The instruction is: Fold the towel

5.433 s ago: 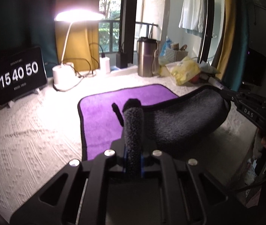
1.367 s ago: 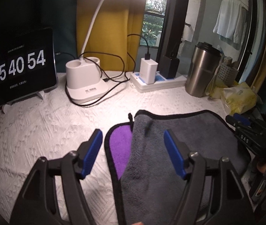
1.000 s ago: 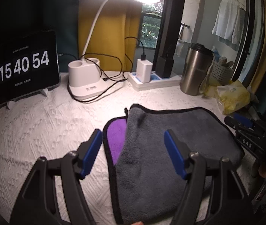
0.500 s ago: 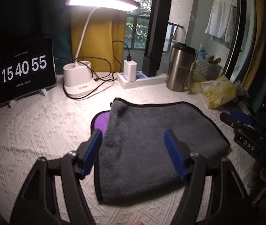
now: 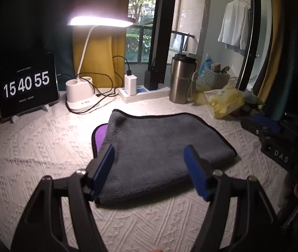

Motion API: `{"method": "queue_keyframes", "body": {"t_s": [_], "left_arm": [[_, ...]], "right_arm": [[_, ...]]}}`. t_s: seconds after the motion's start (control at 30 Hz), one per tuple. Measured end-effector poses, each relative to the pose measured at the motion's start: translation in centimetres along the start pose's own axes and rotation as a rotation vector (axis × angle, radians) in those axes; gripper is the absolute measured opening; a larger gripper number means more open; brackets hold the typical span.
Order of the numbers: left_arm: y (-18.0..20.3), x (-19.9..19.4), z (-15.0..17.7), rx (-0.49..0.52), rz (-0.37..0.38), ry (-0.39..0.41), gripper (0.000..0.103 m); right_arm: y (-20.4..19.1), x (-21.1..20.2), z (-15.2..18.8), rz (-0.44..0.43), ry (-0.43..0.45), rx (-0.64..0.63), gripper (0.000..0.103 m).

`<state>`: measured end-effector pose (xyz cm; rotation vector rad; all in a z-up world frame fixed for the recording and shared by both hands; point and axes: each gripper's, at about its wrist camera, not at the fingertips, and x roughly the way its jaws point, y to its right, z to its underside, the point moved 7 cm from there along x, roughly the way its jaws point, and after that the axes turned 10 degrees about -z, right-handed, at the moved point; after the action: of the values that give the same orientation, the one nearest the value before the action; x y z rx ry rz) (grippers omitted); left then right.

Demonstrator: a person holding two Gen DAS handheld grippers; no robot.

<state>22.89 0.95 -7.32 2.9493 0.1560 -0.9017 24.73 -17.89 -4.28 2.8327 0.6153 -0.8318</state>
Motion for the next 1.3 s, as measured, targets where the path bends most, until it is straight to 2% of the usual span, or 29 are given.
{"method": "queue_keyframes", "body": {"t_s": [0.23,0.63,0.8,1.3], "left_arm": [[0.5,-1.9,0.6,-0.001,0.021,0.023,0.07],[0.8,-4.2,2.0,0.019,0.033,0.013,0.07],[0.7,-5.5,2.5,0.024,0.04,0.047,0.07],[1.6,-8.0,6.6,0.095,0.047,0.02,0.07]], "right_arm": [[-0.6,-2.7,0.3,0.0,0.024,-0.009,0.039],[-1.1,-6.0,1.1,-0.004,0.053,0.006,0.04],[-1.1,-7.2,1.7,-0.006,0.064,0.019,0.04],[-2.0,-10.0,4.3,-0.023,0.08,0.008,0.04]]}}
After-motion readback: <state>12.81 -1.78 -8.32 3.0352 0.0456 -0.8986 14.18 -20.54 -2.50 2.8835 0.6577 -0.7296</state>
